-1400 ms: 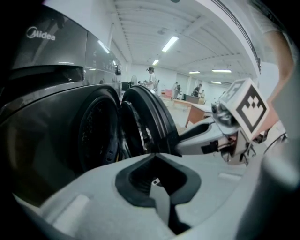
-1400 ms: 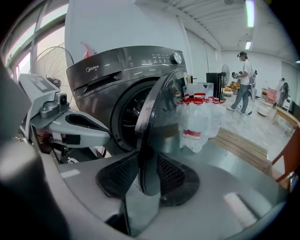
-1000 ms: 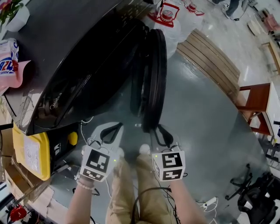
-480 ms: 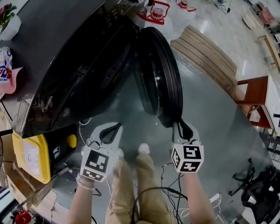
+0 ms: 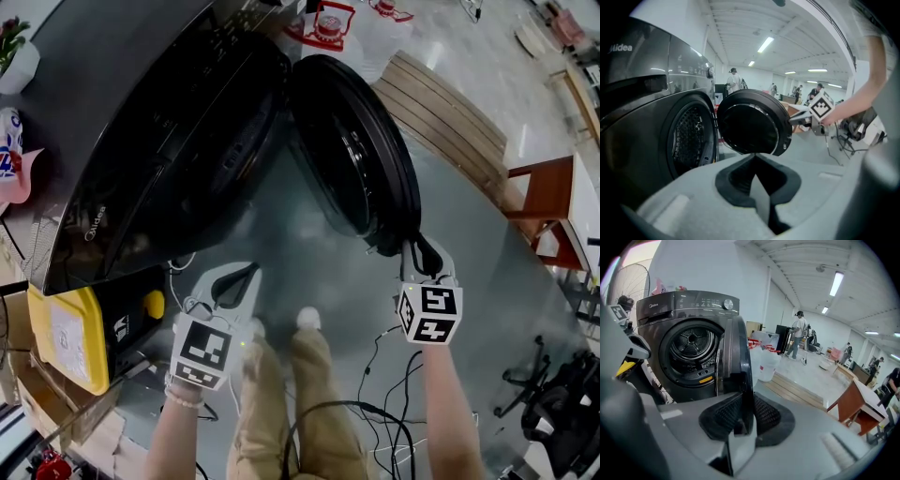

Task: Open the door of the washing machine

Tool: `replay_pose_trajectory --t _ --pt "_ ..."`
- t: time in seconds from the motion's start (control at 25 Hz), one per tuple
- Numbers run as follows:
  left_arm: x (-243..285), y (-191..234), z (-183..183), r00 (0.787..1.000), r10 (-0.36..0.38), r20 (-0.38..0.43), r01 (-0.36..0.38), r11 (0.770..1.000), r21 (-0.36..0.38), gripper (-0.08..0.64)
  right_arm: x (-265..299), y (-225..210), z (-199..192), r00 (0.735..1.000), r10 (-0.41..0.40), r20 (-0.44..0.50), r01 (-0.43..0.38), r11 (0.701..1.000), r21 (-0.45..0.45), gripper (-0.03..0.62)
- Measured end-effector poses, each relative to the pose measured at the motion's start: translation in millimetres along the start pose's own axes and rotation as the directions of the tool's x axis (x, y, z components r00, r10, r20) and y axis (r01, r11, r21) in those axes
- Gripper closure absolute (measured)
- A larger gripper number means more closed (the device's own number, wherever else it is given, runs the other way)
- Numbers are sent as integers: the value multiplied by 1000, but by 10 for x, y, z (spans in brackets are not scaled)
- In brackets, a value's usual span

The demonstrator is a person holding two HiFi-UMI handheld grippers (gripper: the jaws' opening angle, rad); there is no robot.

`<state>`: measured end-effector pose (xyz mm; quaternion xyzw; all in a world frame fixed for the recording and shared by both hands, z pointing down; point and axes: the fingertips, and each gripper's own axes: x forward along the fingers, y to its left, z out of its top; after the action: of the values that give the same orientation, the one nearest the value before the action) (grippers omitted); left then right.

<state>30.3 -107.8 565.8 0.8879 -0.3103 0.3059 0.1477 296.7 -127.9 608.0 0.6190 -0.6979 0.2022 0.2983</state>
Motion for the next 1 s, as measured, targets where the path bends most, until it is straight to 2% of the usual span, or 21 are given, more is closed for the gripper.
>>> replay_pose_trajectory --t 0.28,0.48,0.6,0.76,1.0 --pt "-34 -1 -10 1000 10 2 -10 1000 -4 566 131 -359 37 999 -42 -7 41 999 -30 517" --pt "-106 33 13 1000 24 6 -24 1000 -10 566 199 -634 34 996 -79 -37 82 993 89 505" --pt "-183 57 44 1000 29 6 -29 1000 -9 566 97 -694 64 995 -93 -36 97 989 113 505" --pt "-329 138 155 998 53 16 -53 999 -13 566 -105 -549 145 998 -52 -24 56 979 196 506" --pt "-772 261 470 994 94 56 -89 992 -85 566 -551 -18 485 1000 28 5 -28 993 116 549"
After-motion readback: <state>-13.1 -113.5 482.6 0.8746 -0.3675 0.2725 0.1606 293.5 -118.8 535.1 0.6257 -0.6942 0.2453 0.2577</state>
